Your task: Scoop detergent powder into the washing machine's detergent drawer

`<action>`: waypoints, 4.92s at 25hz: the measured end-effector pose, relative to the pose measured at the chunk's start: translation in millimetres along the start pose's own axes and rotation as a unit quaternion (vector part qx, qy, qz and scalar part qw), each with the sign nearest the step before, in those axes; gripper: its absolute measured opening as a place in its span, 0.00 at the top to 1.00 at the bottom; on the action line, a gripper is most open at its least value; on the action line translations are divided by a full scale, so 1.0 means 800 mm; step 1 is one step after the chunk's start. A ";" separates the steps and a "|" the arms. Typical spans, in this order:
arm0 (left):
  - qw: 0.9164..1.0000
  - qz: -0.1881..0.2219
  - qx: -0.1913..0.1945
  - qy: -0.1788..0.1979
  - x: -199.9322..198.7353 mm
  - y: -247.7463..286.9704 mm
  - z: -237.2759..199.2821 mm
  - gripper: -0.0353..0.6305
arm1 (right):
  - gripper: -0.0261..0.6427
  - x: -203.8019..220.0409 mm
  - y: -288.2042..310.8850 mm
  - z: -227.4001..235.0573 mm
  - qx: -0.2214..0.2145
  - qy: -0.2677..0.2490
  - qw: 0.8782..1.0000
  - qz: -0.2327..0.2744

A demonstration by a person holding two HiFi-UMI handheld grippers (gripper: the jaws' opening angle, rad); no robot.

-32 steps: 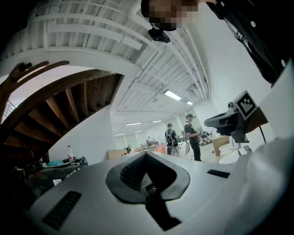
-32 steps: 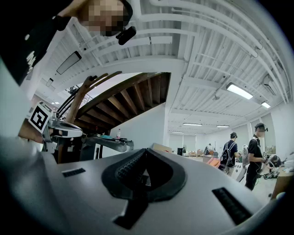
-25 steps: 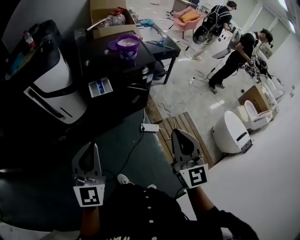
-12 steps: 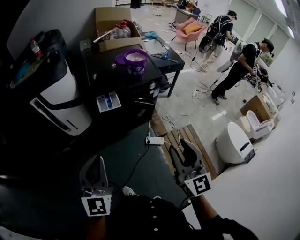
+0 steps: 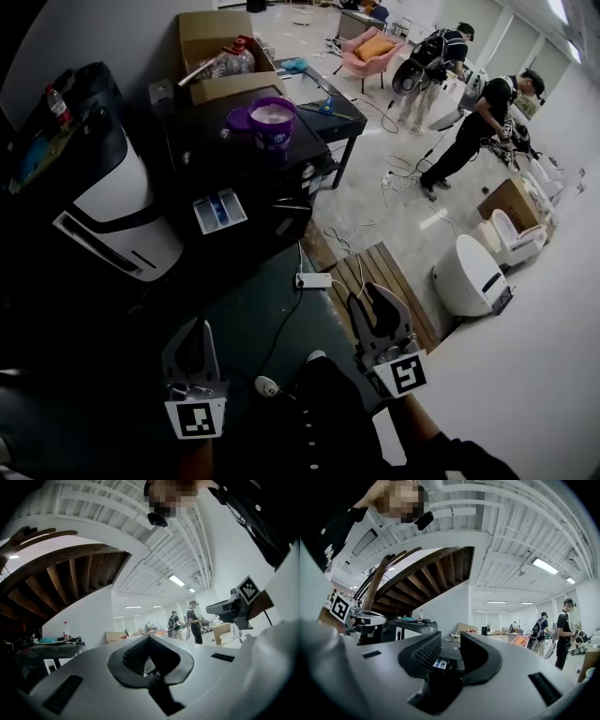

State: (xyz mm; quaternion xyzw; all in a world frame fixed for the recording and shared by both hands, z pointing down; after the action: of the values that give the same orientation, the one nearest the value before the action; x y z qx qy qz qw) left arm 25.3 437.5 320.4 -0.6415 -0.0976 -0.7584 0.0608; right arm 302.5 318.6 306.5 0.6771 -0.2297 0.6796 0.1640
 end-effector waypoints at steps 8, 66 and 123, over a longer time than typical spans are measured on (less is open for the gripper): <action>0.999 0.039 -0.015 0.010 -0.014 0.045 -0.027 0.93 | 0.80 0.013 0.058 0.027 -0.004 0.005 1.000 0.011; 0.996 0.057 -0.057 0.022 -0.026 0.378 -0.304 0.93 | 0.78 0.024 0.520 0.087 -0.036 -0.042 0.998 0.022; 0.988 -0.093 -0.121 -0.016 0.055 0.466 -0.368 0.93 | 0.91 0.175 0.733 0.104 -0.416 -0.304 0.819 -0.253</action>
State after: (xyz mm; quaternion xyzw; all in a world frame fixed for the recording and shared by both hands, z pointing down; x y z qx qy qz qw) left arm -183.9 9.9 343.2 -0.6441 -0.0651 -0.7568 -0.0901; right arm 55.8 -231.0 390.9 0.7510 -0.3494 0.2131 0.5182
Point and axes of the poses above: the fingertips, and each gripper's own axes: y forward along the fingers, z to its right, x out of its underside, the point moved 6 cm from there along -y, backward along the fingers, and after that the axes turned 12 degrees about x, right-handed, at the moved point
